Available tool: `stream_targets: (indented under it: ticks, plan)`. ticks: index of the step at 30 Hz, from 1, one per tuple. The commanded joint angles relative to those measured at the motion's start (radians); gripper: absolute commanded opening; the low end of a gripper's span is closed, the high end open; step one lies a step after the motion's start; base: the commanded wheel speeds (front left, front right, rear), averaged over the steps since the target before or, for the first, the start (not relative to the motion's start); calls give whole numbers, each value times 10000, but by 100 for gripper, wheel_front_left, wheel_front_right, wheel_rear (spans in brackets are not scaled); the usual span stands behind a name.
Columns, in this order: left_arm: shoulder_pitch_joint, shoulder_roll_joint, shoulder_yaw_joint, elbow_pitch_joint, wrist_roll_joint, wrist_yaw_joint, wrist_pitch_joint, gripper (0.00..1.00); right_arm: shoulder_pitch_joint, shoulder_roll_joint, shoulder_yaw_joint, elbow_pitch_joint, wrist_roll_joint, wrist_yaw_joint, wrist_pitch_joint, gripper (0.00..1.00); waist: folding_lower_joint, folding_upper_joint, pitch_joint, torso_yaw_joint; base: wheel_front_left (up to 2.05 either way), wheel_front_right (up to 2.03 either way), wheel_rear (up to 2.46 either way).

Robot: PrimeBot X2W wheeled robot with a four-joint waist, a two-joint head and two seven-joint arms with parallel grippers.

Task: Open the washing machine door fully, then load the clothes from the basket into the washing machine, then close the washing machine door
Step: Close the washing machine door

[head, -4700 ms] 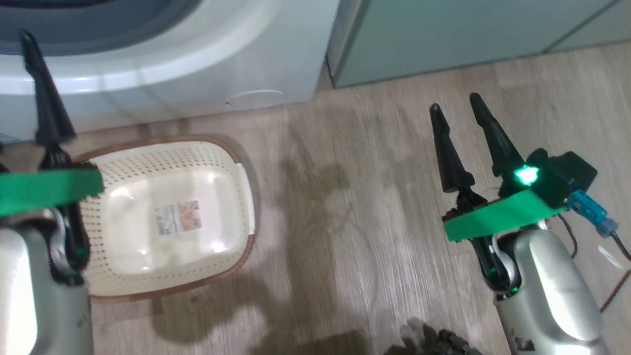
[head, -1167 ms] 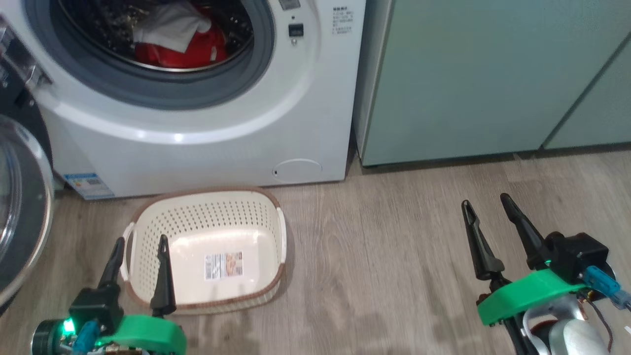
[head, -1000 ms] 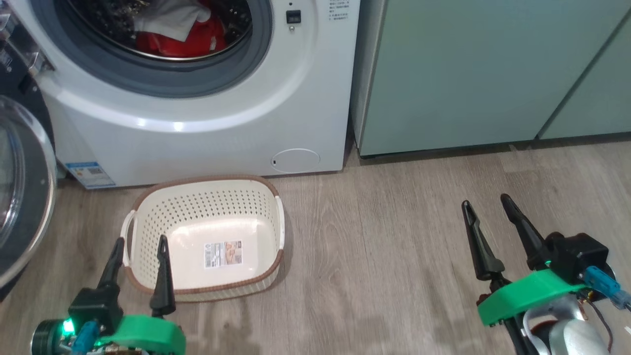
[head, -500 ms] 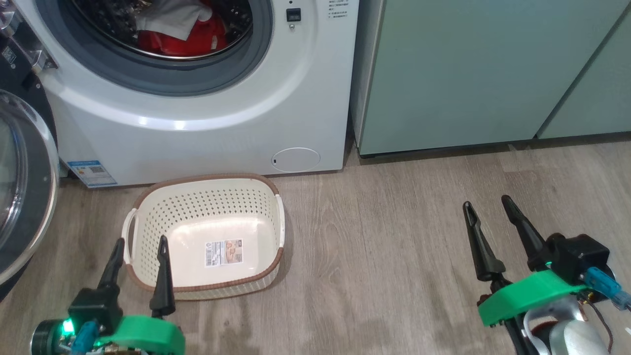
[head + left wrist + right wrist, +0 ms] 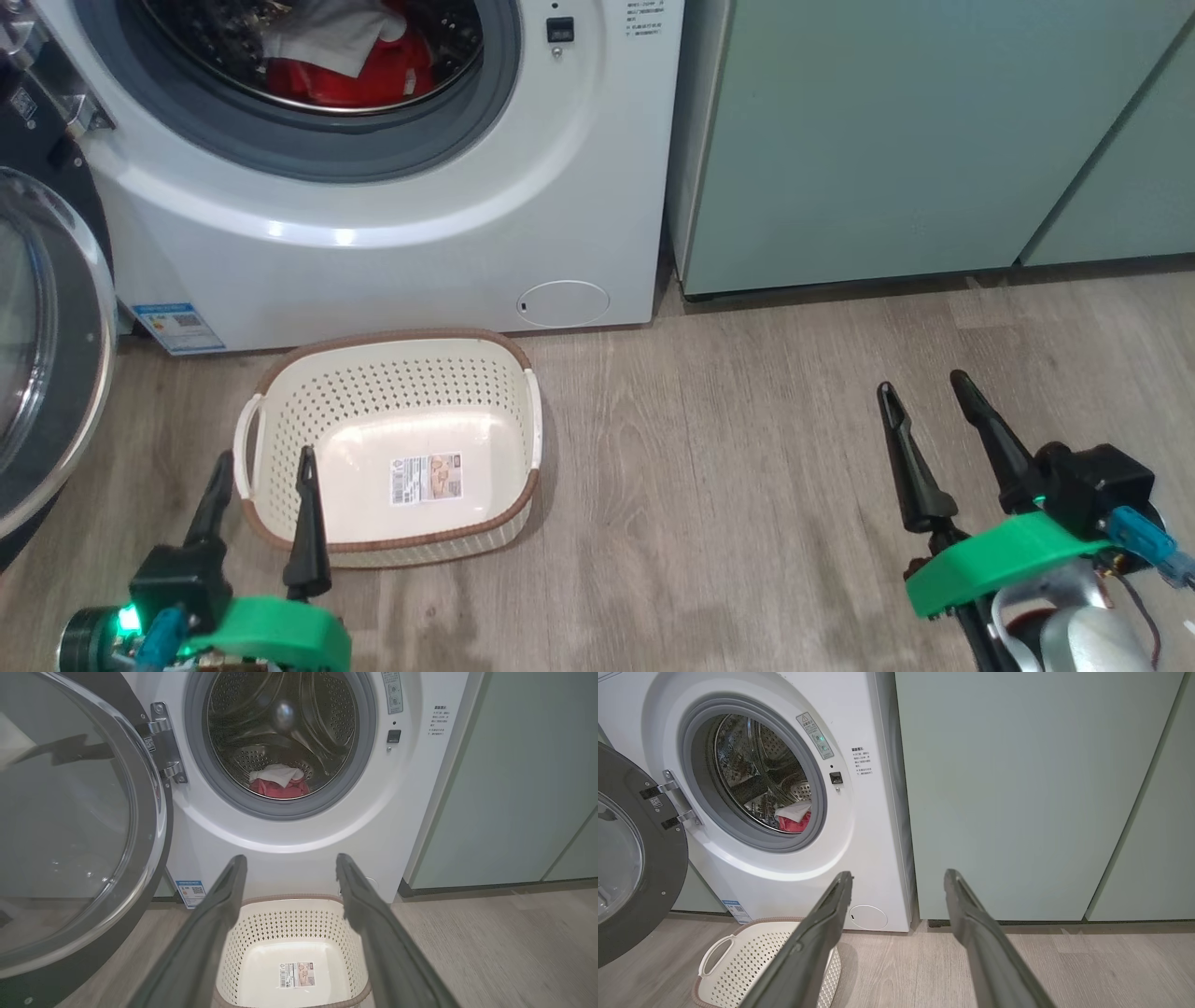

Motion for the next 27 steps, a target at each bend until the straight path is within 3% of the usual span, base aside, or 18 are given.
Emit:
stream_targets:
  ticks: [1, 11, 27]
  plan:
    - [-449, 154, 273, -338, -55, 54, -10, 100, -390, -31, 177, -312, 38, 0, -71, 100, 0, 0, -4, 16, 0, 0, 0]
    - [-516, 147, 190, -264, -92, 142, -43, 100, -281, -31, 74, -357, 15, 0, -26, 100, 0, 0, -110, 567, 0, 0, 0]
    - [-263, 43, 215, -329, -243, 439, -175, 100, -127, -31, 265, -551, 52, 0, 163, 100, 0, 0, -468, 3222, 0, 0, 0]
